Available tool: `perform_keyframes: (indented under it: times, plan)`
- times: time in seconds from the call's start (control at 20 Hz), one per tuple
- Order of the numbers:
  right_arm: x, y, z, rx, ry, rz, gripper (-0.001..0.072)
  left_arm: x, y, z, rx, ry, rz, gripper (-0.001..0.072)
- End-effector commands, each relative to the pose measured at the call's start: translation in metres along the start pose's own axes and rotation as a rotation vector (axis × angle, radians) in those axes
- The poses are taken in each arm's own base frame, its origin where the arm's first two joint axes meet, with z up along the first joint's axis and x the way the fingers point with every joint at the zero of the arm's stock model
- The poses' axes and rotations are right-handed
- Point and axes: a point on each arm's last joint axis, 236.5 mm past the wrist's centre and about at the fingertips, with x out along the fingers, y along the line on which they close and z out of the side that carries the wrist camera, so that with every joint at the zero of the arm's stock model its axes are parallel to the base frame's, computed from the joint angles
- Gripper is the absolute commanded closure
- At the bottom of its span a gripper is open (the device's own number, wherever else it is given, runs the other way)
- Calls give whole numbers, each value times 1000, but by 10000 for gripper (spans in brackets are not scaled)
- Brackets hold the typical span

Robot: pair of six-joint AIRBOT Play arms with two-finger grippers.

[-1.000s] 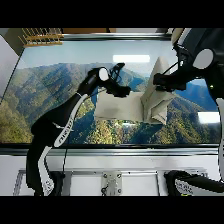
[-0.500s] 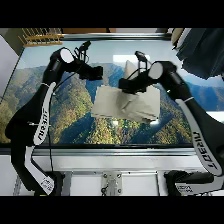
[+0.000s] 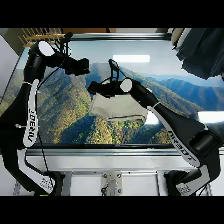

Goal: Fold the clothes and pants, and hang the long-sleeved shirts on hangers.

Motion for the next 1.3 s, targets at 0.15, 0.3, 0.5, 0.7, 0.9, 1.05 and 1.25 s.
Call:
perform_keyframes:
  times: [0.15, 0.3, 0.5, 0.7, 0.9, 1.05, 1.25]
  plan:
    - [-123, -115, 10, -26, -16, -273, 64, 16, -17, -24, 52, 76, -15, 704]
    - [-188, -208, -28, 200, -14, -402, 57, 44, -30, -60, 92, 174, -28, 704]
    - [-223, -283, -51, 442, -65, -402, -8, 76, -44, -91, 111, 229, -37, 704]
    - [-193, -289, -47, 441, -53, -247, -8, 80, -53, -96, 124, 236, -46, 704]
    - [-162, -297, -46, 478, -54, -139, -8, 73, -59, -89, 132, 220, -56, 704]
    - [-147, -303, -48, 465, -23, -131, -8, 72, -61, -87, 136, 218, -57, 704]
    - [-121, -283, -48, 417, 23, -102, -8, 72, -61, -89, 132, 223, -57, 704]
